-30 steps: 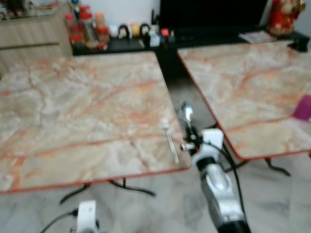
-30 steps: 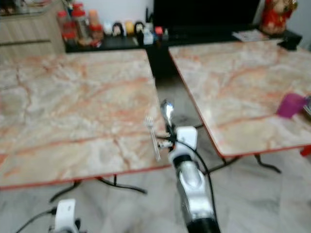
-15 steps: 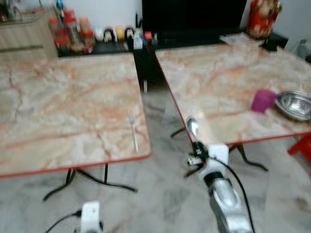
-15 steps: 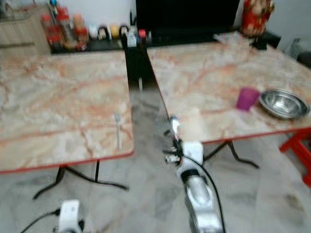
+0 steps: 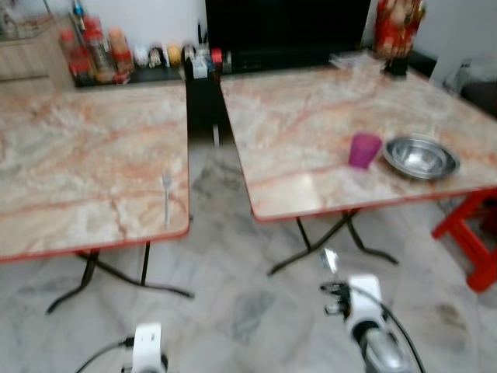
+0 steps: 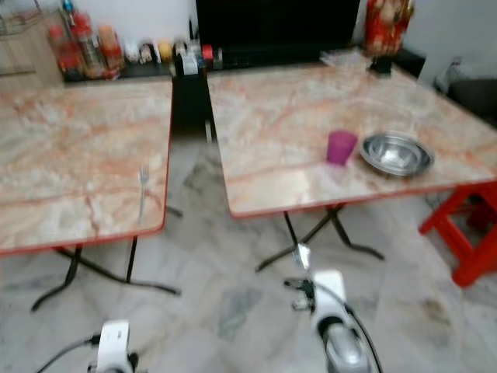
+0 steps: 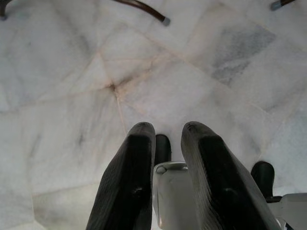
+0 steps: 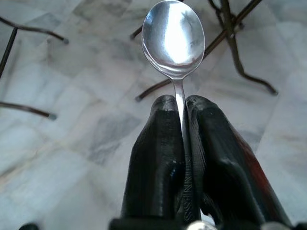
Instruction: Setting the table
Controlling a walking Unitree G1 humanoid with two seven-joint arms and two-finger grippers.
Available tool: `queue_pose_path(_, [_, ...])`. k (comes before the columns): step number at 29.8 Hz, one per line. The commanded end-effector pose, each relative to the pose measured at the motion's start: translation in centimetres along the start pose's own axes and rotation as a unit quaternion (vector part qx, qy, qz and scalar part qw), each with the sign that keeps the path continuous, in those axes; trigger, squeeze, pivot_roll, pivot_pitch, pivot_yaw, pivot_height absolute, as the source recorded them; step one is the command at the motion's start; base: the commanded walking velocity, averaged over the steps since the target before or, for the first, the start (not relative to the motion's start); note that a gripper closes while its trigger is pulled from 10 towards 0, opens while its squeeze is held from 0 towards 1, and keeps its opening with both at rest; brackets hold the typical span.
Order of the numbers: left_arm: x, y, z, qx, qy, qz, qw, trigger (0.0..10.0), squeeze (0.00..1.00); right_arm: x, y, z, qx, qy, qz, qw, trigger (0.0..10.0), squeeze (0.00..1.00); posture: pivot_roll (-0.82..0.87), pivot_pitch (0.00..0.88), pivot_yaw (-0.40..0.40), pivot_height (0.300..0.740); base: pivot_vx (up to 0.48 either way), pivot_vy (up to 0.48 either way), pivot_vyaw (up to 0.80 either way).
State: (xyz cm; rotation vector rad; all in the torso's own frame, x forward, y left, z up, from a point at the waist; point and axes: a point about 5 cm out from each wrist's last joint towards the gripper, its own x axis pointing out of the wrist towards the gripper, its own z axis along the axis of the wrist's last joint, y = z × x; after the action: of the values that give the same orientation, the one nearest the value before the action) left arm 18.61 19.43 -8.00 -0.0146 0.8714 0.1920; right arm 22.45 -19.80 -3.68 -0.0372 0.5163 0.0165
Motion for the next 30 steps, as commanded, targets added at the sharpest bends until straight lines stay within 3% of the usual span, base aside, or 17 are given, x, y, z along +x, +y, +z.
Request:
queue_pose_path(1, [0.1, 0.8, 0.3, -0.005, -0.003, 0.012, 1.0, 10.0, 0.0, 0.3, 0.5, -0.2, 0.02, 0.011, -0.003, 1.0, 10.0, 0.0, -0.06, 0.0, 0.002, 0.74, 0.0, 0.0, 0.0])
queue_pose_path(2, [0.1, 0.7, 0.2, -0.006, -0.003, 0.011, 1.0, 10.0, 0.0, 0.0, -0.2, -1.4, 0.035, 0.042, -0.024, 0.998, 10.0, 0.0, -0.06, 0.0, 0.002, 0.74, 0.0, 0.0, 0.0])
queue_pose_path(8, [0.1, 0.7, 0.3, -0.003, -0.003, 0.009, 1.0, 10.0, 0.0, -0.6, -1.2, -3.1, 0.063, 0.085, -0.059, 0.993, 10.0, 0.0, -0.06, 0.0, 0.009, 0.74, 0.0, 0.0, 0.0])
queue_pose_path(10, [0.1, 0.7, 0.3, 0.015, 0.006, 0.011, 1.0, 10.0, 0.0, -1.7, -1.8, -5.2, 0.078, 0.137, -0.08, 0.984, 10.0, 0.0, -0.06, 0.0, 0.012, 0.74, 0.0, 0.0, 0.0])
queue_pose_path(16, [0.1, 0.8, 0.1, 0.031, 0.014, 0.012, 0.999, 10.0, 0.0, -2.8, -1.9, -6.9, 0.069, 0.18, -0.087, 0.977, 10.0, 0.0, -0.06, 0.0, 0.012, 0.74, 0.0, 0.0, 0.0])
queue_pose_path(18, [0.0, 0.9, -0.3, 0.035, 0.023, 0.016, 0.999, 10.0, 0.0, -3.7, -2.1, -8.3, 0.072, 0.216, -0.104, 0.968, 10.0, 0.0, -0.06, 0.0, 0.011, 0.74, 0.0, 0.0, 0.0])
queue_pose_path(30, [-0.1, 1.0, -1.1, 0.052, 0.051, 0.012, 0.997, 10.0, 0.0, -3.0, -1.6, -7.6, 0.094, 0.202, -0.111, 0.969, 10.0, 0.0, -0.06, 0.0, 0.012, 0.74, 0.0, -0.08, 0.0])
